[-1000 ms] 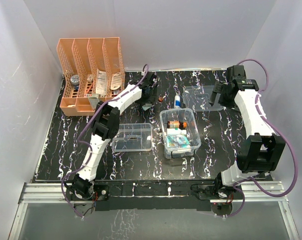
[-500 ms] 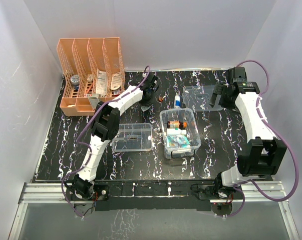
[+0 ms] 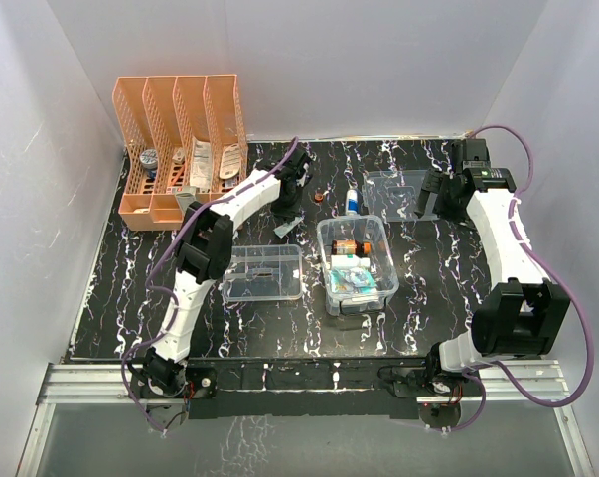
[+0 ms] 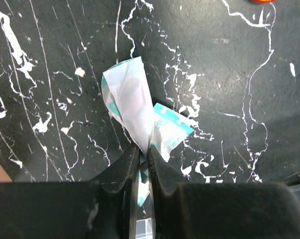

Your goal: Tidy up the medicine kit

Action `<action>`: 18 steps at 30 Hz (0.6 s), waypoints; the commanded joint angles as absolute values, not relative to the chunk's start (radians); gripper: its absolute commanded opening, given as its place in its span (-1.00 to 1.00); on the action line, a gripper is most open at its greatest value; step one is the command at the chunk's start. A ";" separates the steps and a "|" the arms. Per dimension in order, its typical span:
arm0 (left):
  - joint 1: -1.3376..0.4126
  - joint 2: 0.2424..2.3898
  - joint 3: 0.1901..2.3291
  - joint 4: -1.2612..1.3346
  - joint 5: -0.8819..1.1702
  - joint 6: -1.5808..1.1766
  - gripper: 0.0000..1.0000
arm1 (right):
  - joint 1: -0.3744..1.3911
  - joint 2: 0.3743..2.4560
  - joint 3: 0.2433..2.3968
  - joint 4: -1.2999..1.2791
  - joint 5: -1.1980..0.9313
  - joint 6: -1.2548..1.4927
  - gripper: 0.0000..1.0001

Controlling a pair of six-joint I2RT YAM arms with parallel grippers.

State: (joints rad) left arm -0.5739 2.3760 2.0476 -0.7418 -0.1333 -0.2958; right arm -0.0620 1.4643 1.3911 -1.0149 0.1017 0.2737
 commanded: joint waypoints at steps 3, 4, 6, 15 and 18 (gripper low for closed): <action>-0.581 2.251 2.140 -0.877 -0.139 -0.278 -1.00 | -0.068 1.420 1.364 -0.950 0.079 0.284 0.97; -0.582 2.226 2.124 -0.872 -0.143 -0.296 -1.00 | -0.068 1.420 1.358 -0.944 0.072 0.285 0.97; -0.585 2.194 2.081 -0.857 -0.134 -0.317 -1.00 | -0.069 1.424 1.352 -0.938 0.062 0.287 0.97; -0.588 2.099 2.003 -0.911 -0.027 -0.302 -1.00 | -0.069 1.417 1.332 -0.933 0.050 0.288 0.97; -0.589 2.041 1.934 -0.946 0.004 -0.337 -1.00 | -0.068 1.415 1.324 -0.930 0.049 0.287 0.97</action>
